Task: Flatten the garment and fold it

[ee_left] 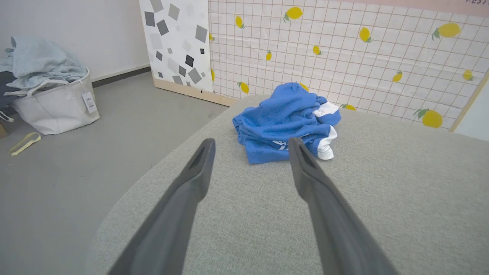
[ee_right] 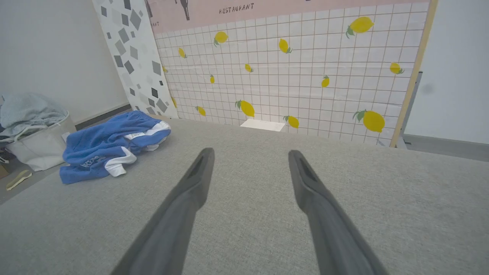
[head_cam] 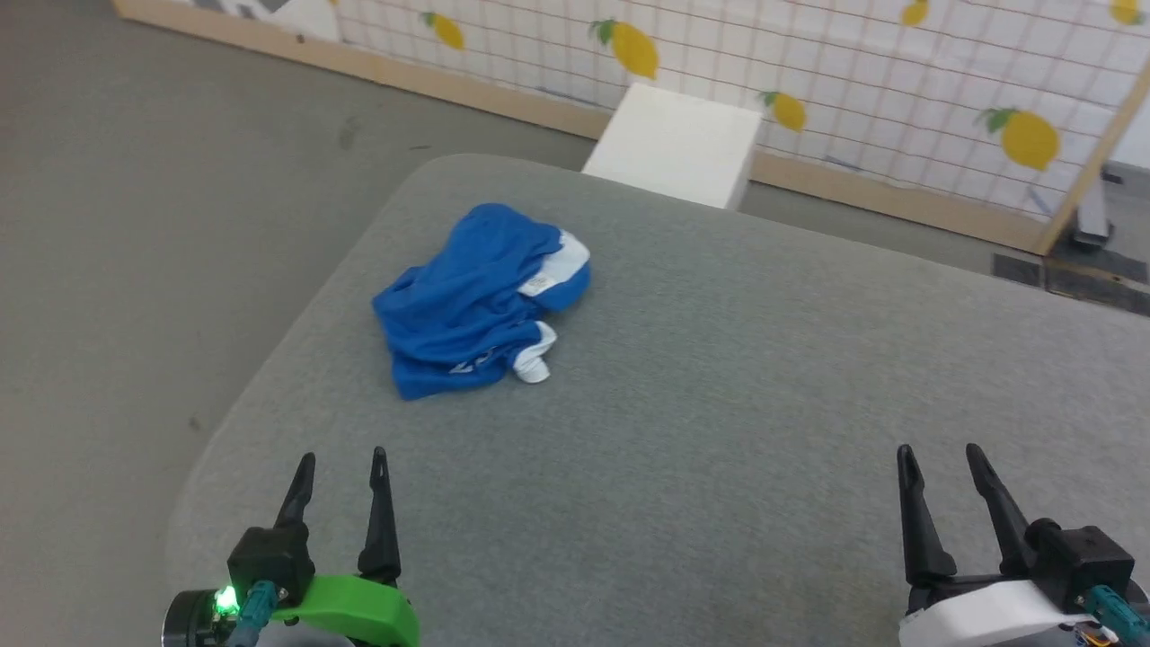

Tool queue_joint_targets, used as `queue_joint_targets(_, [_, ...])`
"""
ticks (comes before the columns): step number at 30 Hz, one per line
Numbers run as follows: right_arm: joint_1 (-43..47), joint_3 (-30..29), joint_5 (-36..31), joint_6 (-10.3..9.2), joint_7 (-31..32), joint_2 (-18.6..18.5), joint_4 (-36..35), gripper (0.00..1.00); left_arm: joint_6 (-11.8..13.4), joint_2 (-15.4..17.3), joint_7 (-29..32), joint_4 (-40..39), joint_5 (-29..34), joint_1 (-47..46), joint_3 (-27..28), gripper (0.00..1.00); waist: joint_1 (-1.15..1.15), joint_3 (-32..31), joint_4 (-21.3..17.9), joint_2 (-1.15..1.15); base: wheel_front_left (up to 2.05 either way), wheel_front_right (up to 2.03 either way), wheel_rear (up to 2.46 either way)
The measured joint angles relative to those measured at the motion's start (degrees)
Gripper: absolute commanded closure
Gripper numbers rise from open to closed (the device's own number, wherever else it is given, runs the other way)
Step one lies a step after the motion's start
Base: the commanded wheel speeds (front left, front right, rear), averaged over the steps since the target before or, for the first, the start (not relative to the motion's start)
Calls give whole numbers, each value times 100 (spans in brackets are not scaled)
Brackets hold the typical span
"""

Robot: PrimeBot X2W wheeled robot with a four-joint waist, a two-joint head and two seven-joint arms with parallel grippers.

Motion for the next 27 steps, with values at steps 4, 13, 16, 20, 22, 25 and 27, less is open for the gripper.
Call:
queue_joint_targets(4, [1, 55, 0, 0, 0, 0, 15, 0, 7, 2, 0, -4, -24, 43, 1, 0, 0, 0, 273, 0, 0, 0, 0])
queue_joint_targets(13, [1, 134, 5, 0, 0, 1, 57, 0, 20, 7, 0, -7, -87, 116, 4, 0, 0, -19, 713, 0, 0, 0, 0])
queue_joint_targets(16, [1, 160, 8, 0, 0, 1, 63, 0, 22, 7, 0, -8, -88, 147, 10, 0, 0, -51, 733, 0, 0, 0, 0])
queue_joint_targets(20, [3, 200, 8, 0, 0, 2, 65, 0, 22, 10, 0, -1, -113, 149, 29, 0, 0, -70, 680, 0, 0, 0, 0])
queue_joint_targets(22, [4, 212, 7, 0, 0, 1, 63, 0, 19, 10, 0, 4, -152, 132, 34, 0, 0, -67, 633, 0, 0, 0, 0])
queue_joint_targets(25, [4, 208, 3, 0, 0, 1, 51, 0, -23, 15, 0, 45, -203, -15, 40, 0, 0, -33, 556, 0, 0, 0, 0])
queue_joint_targets(27, [3, 203, -8, 0, 0, 1, 30, 0, -90, 42, -1, 145, -214, -271, 37, 0, 0, 10, 508, 0, 0, 0, 0])
